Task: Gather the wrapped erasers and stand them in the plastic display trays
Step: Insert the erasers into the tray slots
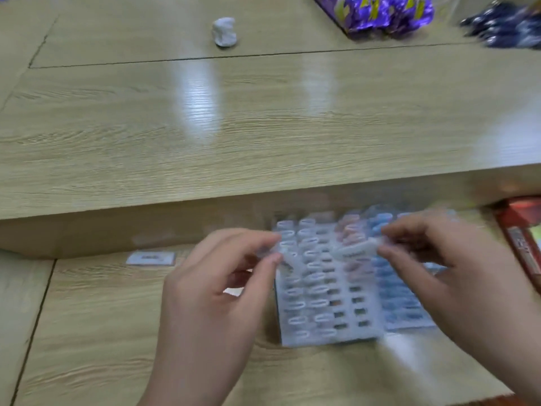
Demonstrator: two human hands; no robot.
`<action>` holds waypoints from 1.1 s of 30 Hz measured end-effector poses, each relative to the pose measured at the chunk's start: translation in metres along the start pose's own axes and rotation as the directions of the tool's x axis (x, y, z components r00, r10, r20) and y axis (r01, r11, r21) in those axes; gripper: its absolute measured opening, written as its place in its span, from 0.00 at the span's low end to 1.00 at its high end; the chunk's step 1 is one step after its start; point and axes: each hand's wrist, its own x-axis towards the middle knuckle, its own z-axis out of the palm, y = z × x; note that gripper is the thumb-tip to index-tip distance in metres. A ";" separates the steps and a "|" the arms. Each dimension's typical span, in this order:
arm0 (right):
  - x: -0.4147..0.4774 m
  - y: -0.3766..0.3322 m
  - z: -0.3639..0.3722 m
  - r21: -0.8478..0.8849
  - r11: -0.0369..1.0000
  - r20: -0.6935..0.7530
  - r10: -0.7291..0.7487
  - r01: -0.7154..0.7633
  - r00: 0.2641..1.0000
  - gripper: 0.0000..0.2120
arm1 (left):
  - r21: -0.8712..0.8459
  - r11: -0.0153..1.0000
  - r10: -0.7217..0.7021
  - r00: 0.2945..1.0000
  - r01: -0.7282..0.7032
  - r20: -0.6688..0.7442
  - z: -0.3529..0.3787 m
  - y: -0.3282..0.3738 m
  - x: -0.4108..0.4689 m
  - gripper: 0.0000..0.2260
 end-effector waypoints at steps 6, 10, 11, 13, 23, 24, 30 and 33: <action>-0.002 0.018 0.009 -0.107 0.989 0.069 -0.095 0.102 0.993 0.07 | 0.136 0.987 0.077 0.997 -0.081 0.031 0.035 0.015 -0.010 0.06; 0.011 0.027 0.024 -0.064 0.986 0.010 -0.152 0.153 0.988 0.07 | 0.249 0.958 0.136 0.989 -0.146 0.055 0.057 0.009 -0.004 0.05; 0.017 0.027 0.027 -0.049 0.987 -0.019 -0.155 0.154 0.988 0.07 | 0.266 0.952 0.142 0.988 -0.153 0.058 0.062 0.008 -0.001 0.06; 0.029 0.030 0.033 -0.056 0.982 -0.063 -0.186 0.182 0.981 0.05 | 0.301 0.939 0.154 0.986 -0.165 0.062 0.069 0.004 0.003 0.06; 0.048 0.046 0.048 -0.081 0.963 -0.019 -0.259 0.257 0.966 0.07 | 0.334 0.935 0.101 0.992 -0.121 0.078 0.080 -0.012 0.010 0.06; 0.049 0.047 0.047 -0.079 0.962 -0.026 -0.264 0.262 0.964 0.07 | 0.335 0.933 0.109 0.991 -0.130 0.079 0.080 -0.013 0.010 0.07; 0.045 0.046 0.047 -0.119 0.944 -0.008 -0.310 0.307 0.951 0.05 | 0.327 0.932 0.130 0.987 -0.154 0.094 0.081 -0.015 0.009 0.05; 0.035 0.043 0.038 -0.058 0.947 -0.020 -0.317 0.315 0.948 0.06 | 0.277 0.944 0.151 0.981 -0.180 0.122 0.075 -0.012 0.002 0.06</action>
